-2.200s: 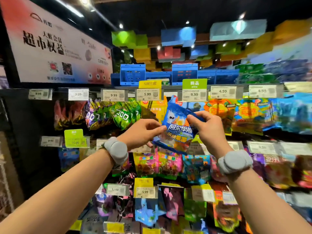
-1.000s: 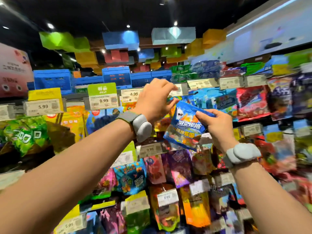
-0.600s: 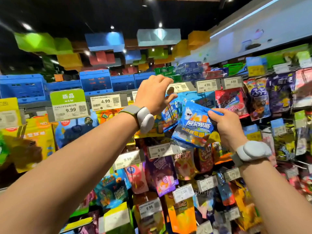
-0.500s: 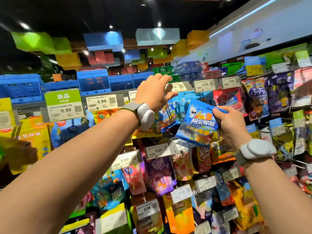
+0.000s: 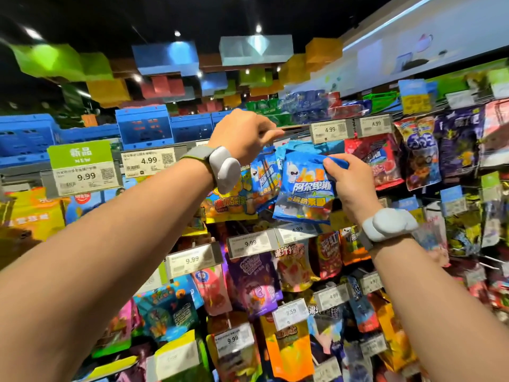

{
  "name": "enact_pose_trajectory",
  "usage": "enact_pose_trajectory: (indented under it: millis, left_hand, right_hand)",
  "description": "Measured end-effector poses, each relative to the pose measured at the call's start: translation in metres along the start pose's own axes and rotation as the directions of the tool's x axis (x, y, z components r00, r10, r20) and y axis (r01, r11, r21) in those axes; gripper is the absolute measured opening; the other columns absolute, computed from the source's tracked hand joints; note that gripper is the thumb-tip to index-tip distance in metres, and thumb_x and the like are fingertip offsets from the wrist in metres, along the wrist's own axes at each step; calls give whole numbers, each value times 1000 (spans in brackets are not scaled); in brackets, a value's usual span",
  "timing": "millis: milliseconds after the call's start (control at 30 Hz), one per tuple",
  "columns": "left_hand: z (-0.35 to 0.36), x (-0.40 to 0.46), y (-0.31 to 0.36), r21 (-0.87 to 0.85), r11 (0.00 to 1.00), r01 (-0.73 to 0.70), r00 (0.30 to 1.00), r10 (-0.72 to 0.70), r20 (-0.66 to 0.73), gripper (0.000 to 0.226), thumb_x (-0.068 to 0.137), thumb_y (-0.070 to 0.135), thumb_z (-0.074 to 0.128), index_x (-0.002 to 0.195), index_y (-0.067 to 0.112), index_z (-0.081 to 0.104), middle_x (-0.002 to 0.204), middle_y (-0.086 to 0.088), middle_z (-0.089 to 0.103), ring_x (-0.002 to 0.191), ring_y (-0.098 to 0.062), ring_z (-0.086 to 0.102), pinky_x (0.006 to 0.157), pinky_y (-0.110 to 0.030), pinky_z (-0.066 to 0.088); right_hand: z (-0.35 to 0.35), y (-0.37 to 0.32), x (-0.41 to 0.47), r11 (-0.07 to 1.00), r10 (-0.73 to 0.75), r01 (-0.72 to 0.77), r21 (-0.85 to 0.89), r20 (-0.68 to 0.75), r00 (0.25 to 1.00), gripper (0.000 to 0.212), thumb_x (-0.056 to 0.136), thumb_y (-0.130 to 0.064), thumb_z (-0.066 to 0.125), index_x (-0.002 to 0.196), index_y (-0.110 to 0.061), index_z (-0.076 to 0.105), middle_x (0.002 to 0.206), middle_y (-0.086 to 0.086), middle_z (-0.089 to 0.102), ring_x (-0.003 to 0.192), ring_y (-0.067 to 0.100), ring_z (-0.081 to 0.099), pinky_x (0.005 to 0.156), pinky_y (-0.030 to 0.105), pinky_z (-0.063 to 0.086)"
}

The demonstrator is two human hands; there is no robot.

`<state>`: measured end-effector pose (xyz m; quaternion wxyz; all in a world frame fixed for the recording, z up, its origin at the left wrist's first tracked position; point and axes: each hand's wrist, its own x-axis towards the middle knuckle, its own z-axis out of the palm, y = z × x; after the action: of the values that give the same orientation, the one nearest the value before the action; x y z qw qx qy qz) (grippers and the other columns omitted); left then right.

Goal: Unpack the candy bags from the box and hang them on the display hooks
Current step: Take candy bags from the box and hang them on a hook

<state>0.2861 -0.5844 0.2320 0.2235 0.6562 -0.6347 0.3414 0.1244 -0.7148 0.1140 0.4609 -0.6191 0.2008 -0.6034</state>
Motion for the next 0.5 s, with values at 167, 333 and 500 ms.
enact_pose_trajectory:
  millis: [167, 333, 500]
  left_hand:
    - [-4, 12, 3, -126, 985, 115, 993, -112, 30, 58, 96, 51, 49, 74, 0, 64, 70, -16, 63, 66, -30, 54, 67, -41, 44]
    - [-2, 13, 2, -183, 971, 155, 988, -150, 40, 56, 96, 51, 50, 78, 2, 69, 73, -15, 66, 65, -25, 54, 66, -38, 44]
    - [-2, 12, -3, -191, 969, 158, 987, -155, 35, 57, 96, 51, 50, 78, 0, 68, 78, -16, 67, 67, -22, 52, 66, -35, 42]
  right_hand:
    - [33, -15, 12, 998, -53, 50, 42, 76, 996, 10, 95, -15, 63, 89, -7, 66, 78, 9, 62, 73, 17, 54, 69, 32, 46]
    - [58, -22, 25, 997, -69, 74, -35, 127, 990, 26, 89, -8, 65, 67, -9, 52, 60, 3, 46, 57, 13, 37, 52, 25, 33]
    - [74, -17, 35, 999, -8, 13, -40, 109, 994, 28, 87, -9, 69, 64, -10, 54, 59, 1, 52, 53, 11, 44, 52, 25, 37]
